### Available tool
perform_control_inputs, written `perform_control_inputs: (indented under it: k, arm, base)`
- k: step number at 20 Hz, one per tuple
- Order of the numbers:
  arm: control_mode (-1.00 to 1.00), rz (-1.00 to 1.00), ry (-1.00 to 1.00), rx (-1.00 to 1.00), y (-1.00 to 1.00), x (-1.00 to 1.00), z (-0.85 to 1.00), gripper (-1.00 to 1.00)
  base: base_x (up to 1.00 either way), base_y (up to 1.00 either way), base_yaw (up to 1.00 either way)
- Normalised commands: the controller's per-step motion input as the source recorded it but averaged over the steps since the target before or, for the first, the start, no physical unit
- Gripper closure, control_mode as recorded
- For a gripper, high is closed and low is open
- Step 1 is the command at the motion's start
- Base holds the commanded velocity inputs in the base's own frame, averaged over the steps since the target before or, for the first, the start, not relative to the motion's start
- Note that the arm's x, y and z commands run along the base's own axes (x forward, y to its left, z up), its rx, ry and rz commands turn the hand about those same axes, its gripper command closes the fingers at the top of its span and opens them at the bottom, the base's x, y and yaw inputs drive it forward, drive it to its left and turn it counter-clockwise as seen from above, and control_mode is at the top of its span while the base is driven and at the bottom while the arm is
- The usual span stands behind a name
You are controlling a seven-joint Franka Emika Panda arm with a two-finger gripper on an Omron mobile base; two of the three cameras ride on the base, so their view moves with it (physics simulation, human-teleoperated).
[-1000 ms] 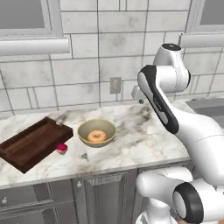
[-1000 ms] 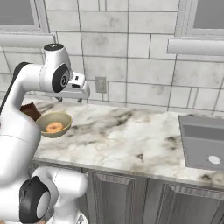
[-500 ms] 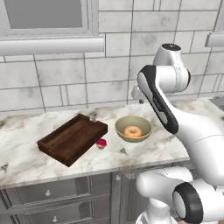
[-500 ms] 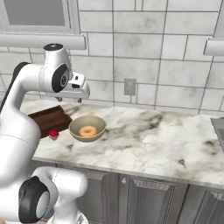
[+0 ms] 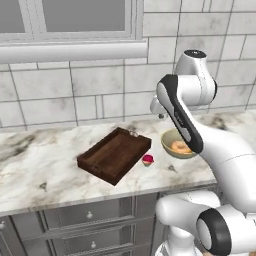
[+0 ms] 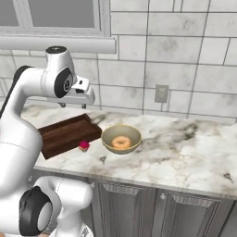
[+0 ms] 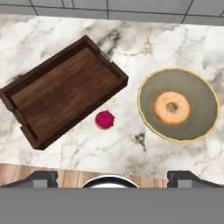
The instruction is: Place the bowl with donut and the cupcake onto the tray.
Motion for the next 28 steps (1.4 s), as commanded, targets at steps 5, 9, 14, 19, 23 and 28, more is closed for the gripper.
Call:
perform_control_inputs:
  k: [5, 9, 14, 19, 23, 28]
  arm:
    - [-1.00, 0.00, 0.00, 0.00, 0.01, 0.00, -0.04, -1.00]
    - [-1.00, 0.00, 0.00, 0.00, 0.01, -0.03, -0.19, -1.00]
    - [-1.00, 0.00, 0.00, 0.00, -0.06, -0.07, -0.23, -1.00]
    - [-1.00, 0.00, 0.00, 0.00, -0.10, 0.00, -0.33, -1.00]
    - [-1.00, 0.00, 0.00, 0.00, -0.02, 0.00, -0.39, -1.00]
    - [-1.00, 0.02, 0.00, 0.00, 0.00, 0.00, -0.44, -1.00]
  base:
    - [0.00, 0.28, 0.00]
    - [0.00, 0.00, 0.00]
    - [0.00, 0.00, 0.00]
    - [0.00, 0.00, 0.00]
    - [0.00, 0.00, 0.00]
    - [0.00, 0.00, 0.00]
